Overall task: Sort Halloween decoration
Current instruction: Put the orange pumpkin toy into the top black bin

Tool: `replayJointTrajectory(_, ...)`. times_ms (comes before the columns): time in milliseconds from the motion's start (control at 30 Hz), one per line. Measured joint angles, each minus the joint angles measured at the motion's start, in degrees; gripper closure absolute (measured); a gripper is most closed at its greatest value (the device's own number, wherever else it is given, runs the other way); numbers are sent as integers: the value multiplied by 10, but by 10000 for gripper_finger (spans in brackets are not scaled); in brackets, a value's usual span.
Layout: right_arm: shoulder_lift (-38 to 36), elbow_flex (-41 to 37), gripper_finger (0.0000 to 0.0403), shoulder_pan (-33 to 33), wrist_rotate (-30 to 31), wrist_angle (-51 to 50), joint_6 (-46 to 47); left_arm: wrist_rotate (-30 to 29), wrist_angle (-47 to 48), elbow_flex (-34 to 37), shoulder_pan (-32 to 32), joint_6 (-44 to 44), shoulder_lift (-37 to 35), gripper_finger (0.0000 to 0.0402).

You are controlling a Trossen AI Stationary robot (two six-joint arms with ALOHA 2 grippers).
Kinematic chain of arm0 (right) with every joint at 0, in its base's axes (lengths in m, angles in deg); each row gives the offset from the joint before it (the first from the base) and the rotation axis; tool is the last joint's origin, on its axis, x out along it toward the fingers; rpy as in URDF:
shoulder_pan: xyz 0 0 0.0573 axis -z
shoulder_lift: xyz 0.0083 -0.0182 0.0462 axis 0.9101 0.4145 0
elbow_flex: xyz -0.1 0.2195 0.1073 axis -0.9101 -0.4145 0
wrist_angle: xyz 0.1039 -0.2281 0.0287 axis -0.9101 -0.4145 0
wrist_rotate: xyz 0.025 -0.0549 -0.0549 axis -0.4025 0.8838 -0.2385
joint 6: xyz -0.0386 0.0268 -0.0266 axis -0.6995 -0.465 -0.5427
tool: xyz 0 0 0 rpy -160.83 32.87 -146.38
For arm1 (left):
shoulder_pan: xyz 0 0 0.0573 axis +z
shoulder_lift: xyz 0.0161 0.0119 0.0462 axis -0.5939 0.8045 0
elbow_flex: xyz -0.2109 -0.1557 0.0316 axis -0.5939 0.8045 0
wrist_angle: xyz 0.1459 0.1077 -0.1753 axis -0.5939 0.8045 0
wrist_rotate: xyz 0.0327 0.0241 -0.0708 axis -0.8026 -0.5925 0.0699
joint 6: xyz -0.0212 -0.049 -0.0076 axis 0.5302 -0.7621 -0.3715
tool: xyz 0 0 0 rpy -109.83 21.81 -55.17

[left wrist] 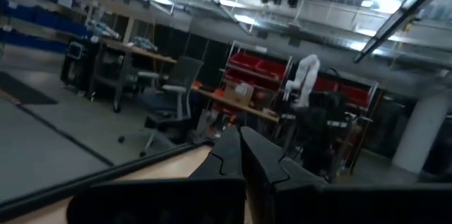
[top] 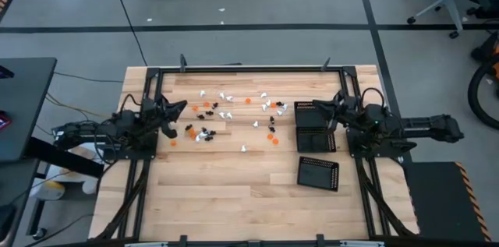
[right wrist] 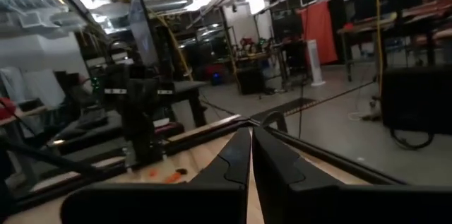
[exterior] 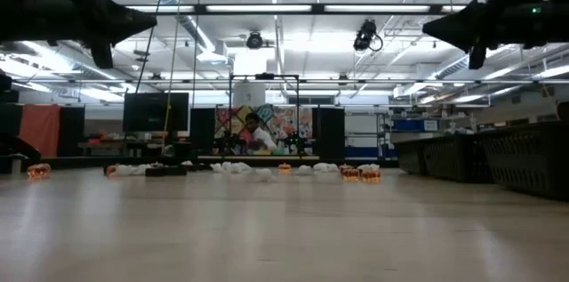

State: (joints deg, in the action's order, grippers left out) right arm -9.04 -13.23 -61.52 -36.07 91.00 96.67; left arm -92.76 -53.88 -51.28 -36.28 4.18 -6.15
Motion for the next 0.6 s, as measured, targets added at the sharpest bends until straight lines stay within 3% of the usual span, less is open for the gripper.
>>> replayJointTrajectory(433, 183, 116, 380, 0, -1, 4, -30, 20, 55, -23, 6, 15, 24, 401)
replayJointTrajectory(600, 273, 151, 380, 0, 7, 73, -60, 19, 64, -59, 22, 18, 64, 401)
